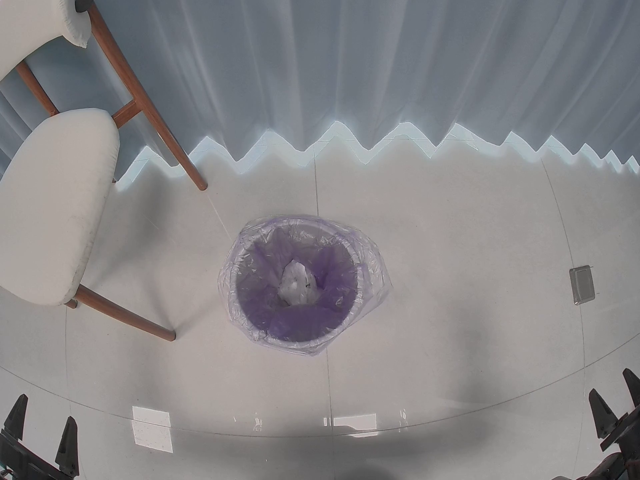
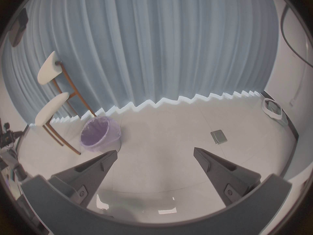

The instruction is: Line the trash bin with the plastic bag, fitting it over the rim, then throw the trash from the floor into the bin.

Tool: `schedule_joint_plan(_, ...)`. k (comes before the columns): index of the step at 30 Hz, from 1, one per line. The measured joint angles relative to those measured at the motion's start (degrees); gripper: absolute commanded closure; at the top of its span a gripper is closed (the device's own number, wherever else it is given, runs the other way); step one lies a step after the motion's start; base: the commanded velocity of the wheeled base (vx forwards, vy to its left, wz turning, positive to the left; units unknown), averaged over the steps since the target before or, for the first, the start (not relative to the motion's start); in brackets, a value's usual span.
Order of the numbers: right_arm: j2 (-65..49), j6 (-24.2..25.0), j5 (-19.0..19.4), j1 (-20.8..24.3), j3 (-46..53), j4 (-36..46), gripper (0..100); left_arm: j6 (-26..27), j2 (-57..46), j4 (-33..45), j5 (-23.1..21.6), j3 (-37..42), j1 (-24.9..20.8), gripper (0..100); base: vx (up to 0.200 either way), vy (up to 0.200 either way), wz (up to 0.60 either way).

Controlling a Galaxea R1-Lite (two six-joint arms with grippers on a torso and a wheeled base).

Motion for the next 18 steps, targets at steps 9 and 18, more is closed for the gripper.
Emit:
schedule_joint_plan(9, -11.03, -0.05, 1.21, -0.59, -0.56, 4.97, 0, 0.02, 0.0, 0.01, -0.09, 0.0, 0.0, 0, 0.0, 0.0, 0.0)
schedule_joint_plan(18, -12.98, -6.25, 6.52, -0.66, 0.4, 3.74, 0, 0.0, 0.0, 0.01, -0.13, 0.0, -0.05, 0, 0.0, 0.0, 0.0)
